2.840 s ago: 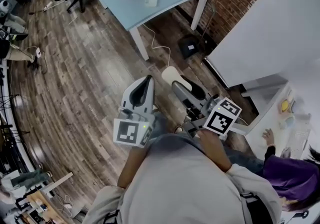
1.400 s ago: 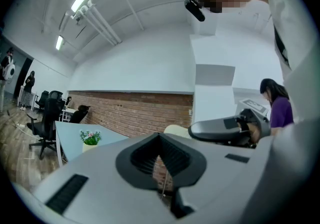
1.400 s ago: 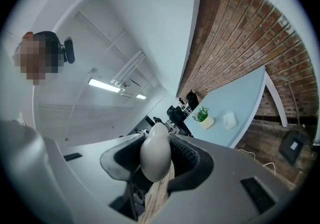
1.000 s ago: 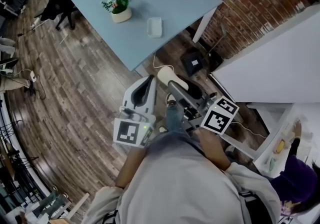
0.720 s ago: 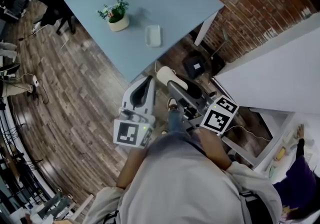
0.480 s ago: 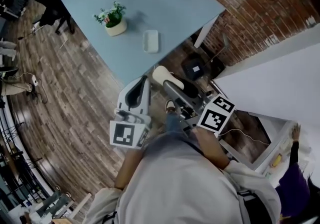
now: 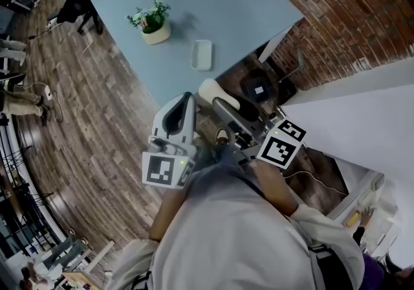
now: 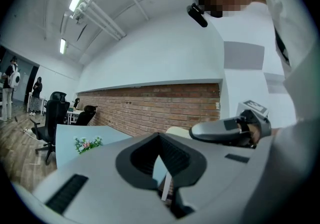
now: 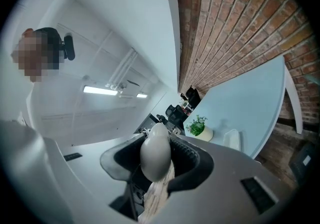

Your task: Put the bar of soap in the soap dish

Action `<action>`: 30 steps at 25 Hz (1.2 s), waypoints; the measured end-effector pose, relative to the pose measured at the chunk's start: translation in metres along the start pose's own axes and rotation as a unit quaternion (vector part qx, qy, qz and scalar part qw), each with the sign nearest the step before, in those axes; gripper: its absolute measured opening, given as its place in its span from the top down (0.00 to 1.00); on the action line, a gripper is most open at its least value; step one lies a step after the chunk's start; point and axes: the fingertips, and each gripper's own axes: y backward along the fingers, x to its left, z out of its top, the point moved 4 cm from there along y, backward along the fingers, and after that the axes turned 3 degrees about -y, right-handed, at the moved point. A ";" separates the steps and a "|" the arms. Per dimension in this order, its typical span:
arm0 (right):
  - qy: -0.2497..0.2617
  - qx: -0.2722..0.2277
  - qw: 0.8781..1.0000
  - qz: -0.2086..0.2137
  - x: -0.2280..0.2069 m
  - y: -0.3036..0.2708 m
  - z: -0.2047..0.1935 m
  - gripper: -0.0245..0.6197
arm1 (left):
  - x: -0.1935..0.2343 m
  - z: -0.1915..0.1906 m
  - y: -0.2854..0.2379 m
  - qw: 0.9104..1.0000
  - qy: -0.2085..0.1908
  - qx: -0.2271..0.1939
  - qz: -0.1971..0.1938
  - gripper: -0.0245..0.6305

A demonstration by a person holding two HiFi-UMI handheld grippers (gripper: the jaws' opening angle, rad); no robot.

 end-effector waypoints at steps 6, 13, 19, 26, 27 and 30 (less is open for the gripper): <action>-0.003 0.004 1.000 -0.004 -0.011 -0.016 0.006 0.71 | 0.012 -0.005 -0.016 1.000 0.006 0.004 -0.004 0.96; 0.003 -0.001 1.000 -0.011 -0.018 -0.051 0.021 0.71 | 0.043 -0.001 -0.043 0.999 0.017 0.000 -0.029 0.96; 0.000 -0.005 0.999 -0.036 -0.034 -0.085 0.029 0.71 | 0.080 -0.009 -0.067 0.998 0.028 0.009 -0.050 0.96; -0.010 -0.020 0.997 -0.079 -0.063 -0.122 0.031 0.71 | 0.113 -0.023 -0.101 0.995 0.018 0.023 -0.094 0.96; -0.012 -0.024 0.996 -0.085 -0.066 -0.127 0.031 0.71 | 0.118 -0.025 -0.106 0.994 0.015 0.024 -0.101 0.96; -0.014 -0.034 0.994 -0.104 -0.075 -0.141 0.032 0.71 | 0.130 -0.030 -0.117 0.992 0.018 0.028 -0.121 0.96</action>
